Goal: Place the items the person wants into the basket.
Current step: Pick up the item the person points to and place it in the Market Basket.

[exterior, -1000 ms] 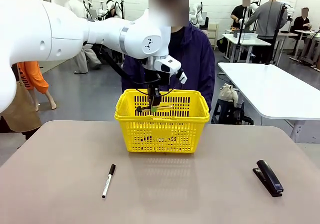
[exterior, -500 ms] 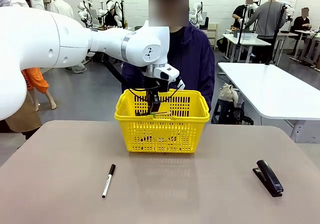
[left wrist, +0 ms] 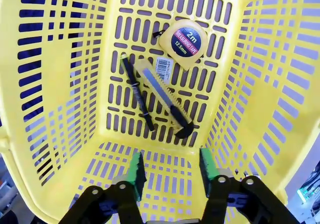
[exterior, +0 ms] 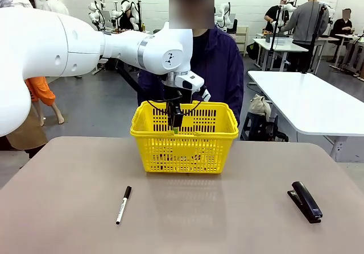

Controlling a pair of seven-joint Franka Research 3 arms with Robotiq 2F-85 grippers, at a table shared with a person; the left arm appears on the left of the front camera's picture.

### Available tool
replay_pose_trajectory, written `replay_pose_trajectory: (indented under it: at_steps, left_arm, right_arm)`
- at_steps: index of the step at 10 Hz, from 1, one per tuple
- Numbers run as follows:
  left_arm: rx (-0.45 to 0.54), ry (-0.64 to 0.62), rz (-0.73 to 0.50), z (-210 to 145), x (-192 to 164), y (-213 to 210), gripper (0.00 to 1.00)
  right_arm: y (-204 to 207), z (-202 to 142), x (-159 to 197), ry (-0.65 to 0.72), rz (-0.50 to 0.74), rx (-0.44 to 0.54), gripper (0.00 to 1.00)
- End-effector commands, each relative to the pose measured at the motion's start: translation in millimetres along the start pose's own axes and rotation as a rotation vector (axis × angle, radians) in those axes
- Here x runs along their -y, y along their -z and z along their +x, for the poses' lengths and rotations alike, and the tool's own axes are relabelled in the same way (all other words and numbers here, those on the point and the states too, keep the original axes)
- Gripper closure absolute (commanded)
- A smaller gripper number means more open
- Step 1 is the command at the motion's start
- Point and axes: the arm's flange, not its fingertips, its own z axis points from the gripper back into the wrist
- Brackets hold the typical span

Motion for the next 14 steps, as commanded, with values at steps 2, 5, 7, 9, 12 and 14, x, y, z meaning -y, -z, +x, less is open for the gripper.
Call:
replay_pose_trajectory:
  at_steps: [2, 5, 7, 9, 12, 14]
  left_arm:
    - [-0.012, -0.016, 0.012, 3.7, -2.1, -6.8, 0.0]
    - [-0.008, -0.015, 0.014, 2.9, -3.3, -10.3, 0.0]
    - [-0.003, -0.025, 0.018, 2.0, -2.7, -12.2, 0.0]
    - [0.017, -0.094, -0.001, -10.7, 2.1, -31.8, 0.0]
    - [0.099, -0.183, 0.095, -85.5, 67.3, -95.4, 0.0]
    - [0.167, -0.268, 0.166, -155.2, 109.6, -123.9, 0.0]
  right_arm:
    - [0.3, 1.8, 1.5, -0.012, 0.018, 0.038, 0.0]
    - [0.3, 1.8, 1.5, -0.012, 0.018, 0.038, 0.0]
    - [0.3, 1.8, 1.5, -0.012, 0.018, 0.038, 0.0]
    - [0.3, 1.8, 1.5, -0.012, 0.018, 0.038, 0.0]
    - [0.3, 1.8, 1.5, -0.012, 0.018, 0.038, 0.0]
    - [0.3, 1.8, 1.5, -0.012, 0.018, 0.038, 0.0]
